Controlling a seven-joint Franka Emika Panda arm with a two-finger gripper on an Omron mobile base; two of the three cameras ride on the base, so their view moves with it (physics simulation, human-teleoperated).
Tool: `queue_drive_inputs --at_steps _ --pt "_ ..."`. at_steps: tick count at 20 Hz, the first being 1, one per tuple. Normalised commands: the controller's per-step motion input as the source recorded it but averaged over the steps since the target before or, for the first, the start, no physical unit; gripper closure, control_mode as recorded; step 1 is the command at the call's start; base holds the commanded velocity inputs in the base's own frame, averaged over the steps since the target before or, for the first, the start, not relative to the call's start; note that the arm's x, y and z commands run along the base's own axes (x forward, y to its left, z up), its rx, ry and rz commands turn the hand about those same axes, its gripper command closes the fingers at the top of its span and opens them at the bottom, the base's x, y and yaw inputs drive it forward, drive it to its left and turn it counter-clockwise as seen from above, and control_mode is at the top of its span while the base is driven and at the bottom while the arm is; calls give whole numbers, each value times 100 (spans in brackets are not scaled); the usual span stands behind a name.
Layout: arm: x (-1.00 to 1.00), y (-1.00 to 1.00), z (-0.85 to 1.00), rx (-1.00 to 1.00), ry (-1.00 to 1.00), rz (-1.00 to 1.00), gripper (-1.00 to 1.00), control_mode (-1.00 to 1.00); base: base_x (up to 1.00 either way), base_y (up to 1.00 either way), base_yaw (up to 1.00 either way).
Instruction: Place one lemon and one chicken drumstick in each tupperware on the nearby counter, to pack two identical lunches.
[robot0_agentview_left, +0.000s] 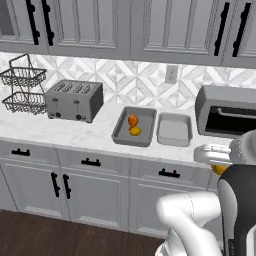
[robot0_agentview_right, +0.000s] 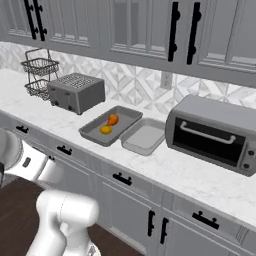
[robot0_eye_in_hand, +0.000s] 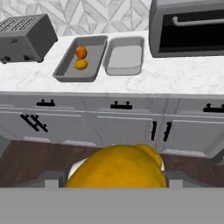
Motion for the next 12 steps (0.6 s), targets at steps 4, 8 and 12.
queue_drive_inputs --at_steps 4,8,12 --pt "0 0 0 0 0 0 100 100 60 -25 -16" --pt "0 0 0 0 0 0 100 100 94 7 -13" --pt "0 0 0 0 0 0 100 100 100 5 -16"
